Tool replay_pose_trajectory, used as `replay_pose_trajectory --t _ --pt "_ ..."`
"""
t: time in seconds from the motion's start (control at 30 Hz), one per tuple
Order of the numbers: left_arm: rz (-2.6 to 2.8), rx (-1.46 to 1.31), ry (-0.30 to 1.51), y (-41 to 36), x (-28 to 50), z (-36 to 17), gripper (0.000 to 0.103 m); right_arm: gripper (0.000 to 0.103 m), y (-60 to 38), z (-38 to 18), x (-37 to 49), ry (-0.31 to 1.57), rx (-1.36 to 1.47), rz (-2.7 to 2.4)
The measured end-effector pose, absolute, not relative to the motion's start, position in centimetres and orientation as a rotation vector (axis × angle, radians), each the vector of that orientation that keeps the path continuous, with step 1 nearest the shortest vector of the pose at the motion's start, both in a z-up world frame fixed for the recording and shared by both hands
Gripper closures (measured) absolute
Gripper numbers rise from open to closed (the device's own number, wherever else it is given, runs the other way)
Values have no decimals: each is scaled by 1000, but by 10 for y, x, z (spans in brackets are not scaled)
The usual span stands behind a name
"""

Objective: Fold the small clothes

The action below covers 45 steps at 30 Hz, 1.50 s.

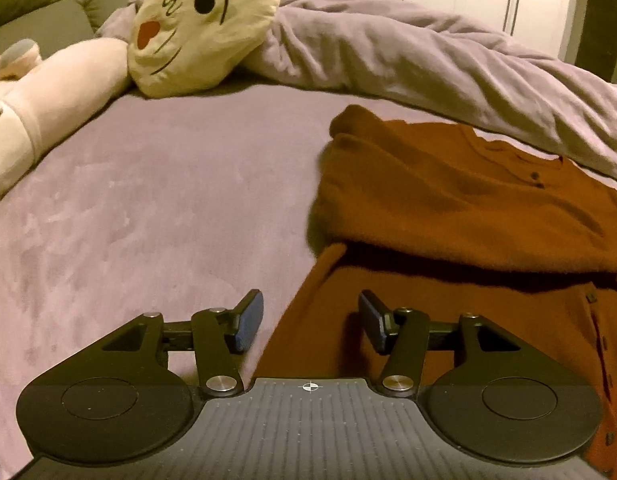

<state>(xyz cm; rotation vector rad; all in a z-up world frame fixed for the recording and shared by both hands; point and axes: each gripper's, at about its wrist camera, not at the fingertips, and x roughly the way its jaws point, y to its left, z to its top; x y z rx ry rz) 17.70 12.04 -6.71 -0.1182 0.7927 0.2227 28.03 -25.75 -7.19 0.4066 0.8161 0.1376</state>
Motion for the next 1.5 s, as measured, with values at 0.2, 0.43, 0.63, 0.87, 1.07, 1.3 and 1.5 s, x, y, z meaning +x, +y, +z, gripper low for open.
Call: replay_pose_trajectory --t 0.2,0.43,0.63,0.87,1.07,1.3,1.5 --pt "240 -113 804 120 191 -69 42 62 -248 -81 287 846 469 205" --pt "281 -96 804 120 212 -71 42 100 -227 -57 277 725 182 186" --pt "303 -111 825 122 218 -76 42 100 -239 -34 269 575 -43 -12" --pt "285 -111 807 123 211 -66 42 100 -272 -71 285 730 29 -48" --pt "279 -103 800 124 219 -58 41 100 -274 -68 272 671 -8 -106" --pt "243 -145 714 119 207 -31 34 100 -292 -60 268 672 110 -79" --pt "228 -150 705 110 234 -32 30 100 -253 -56 268 640 39 93"
